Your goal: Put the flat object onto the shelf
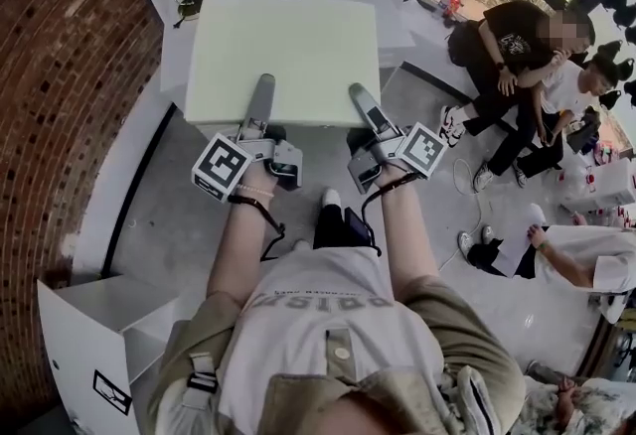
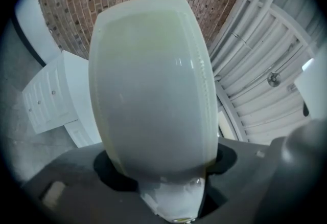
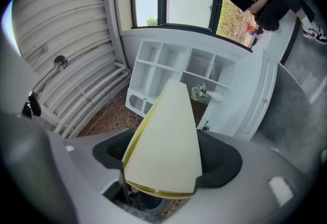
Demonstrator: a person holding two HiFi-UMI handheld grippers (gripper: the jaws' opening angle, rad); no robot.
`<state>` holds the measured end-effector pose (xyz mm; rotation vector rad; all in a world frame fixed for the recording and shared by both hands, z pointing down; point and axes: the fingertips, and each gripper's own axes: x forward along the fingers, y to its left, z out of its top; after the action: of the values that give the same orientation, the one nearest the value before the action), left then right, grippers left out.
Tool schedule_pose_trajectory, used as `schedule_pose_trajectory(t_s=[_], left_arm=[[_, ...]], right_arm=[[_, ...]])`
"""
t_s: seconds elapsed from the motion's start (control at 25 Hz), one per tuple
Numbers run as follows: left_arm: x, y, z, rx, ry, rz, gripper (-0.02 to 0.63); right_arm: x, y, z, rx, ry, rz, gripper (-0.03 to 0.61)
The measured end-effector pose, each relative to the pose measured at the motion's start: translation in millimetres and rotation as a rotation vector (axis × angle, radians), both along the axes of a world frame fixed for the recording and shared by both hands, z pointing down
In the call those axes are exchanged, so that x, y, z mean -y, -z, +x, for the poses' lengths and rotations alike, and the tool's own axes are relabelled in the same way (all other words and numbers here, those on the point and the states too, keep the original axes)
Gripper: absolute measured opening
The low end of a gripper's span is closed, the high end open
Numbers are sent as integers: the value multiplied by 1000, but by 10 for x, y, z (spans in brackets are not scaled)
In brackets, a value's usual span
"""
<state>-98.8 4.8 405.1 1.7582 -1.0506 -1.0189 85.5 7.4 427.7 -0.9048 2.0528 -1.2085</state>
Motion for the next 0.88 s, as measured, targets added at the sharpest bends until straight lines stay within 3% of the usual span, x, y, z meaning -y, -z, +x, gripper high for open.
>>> schedule_pose_trajectory(t_s=[0.28, 0.52, 0.88], left_arm=[[464, 34, -34, -7, 66, 1, 333], [984, 90, -64, -46, 131, 3, 319], [1612, 254, -83, -74, 226, 21, 304]], right_arm=[[551, 25, -22, 13, 34, 5, 380], [1149, 107, -22, -34, 56, 18, 397], [1832, 212, -71, -37, 149, 20, 430]])
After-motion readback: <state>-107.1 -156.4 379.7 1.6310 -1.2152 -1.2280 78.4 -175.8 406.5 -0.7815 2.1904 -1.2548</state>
